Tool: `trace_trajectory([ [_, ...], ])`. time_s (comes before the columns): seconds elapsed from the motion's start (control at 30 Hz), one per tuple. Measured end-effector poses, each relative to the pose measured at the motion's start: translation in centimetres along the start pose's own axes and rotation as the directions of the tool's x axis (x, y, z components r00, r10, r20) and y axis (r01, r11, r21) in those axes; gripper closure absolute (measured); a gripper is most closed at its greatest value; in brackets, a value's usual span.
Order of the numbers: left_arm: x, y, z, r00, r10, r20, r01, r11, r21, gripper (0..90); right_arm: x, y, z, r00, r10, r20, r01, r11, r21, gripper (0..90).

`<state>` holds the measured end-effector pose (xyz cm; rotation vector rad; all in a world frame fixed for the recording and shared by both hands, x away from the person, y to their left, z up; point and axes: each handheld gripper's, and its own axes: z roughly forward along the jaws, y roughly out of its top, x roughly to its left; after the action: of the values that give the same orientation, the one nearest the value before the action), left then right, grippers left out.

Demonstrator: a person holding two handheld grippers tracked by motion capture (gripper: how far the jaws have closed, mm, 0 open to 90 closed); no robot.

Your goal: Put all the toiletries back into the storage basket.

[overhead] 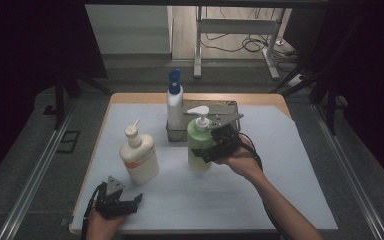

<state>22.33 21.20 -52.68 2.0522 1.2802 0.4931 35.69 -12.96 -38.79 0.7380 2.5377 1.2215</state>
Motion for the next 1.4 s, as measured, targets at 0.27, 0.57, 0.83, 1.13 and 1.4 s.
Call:
trace_trajectory([
  [0.27, 0.0, 0.0, 0.0, 1.0000, 0.004, 0.000, -0.004, 1.0000, 0.000, 12.1, -0.6, 1.6, -0.4, 0.9998, 0.006, 0.019, -0.006, 1.000, -0.018, 12.5],
  [0.57, 0.0, 0.0, 0.0, 1.0000, 0.000, 0.000, 0.000, 1.0000, -0.002, 12.1, -1.4, 3.3, -0.6, 0.9992, 0.009, 0.040, -0.008, 0.999, -0.038, 12.5],
  [0.83, 0.0, 0.0, 0.0, 1.0000, 0.001, 0.000, -0.001, 1.0000, -0.002, 12.1, -2.2, 4.9, -0.8, 0.9972, 0.017, 0.073, -0.014, 0.999, -0.048, 12.5],
  [1.13, 0.0, 0.0, 0.0, 1.0000, 0.001, 0.000, -0.001, 1.0000, -0.002, 12.1, -3.4, 6.4, -0.6, 0.9929, 0.036, 0.113, -0.030, 0.998, -0.060, 12.5],
  [1.4, 0.0, 0.0, 0.0, 1.0000, 0.000, 0.001, 0.000, 1.0000, -0.002, 12.1, -4.6, 7.2, 0.0, 0.9871, 0.065, 0.146, -0.056, 0.996, -0.064, 12.5],
])
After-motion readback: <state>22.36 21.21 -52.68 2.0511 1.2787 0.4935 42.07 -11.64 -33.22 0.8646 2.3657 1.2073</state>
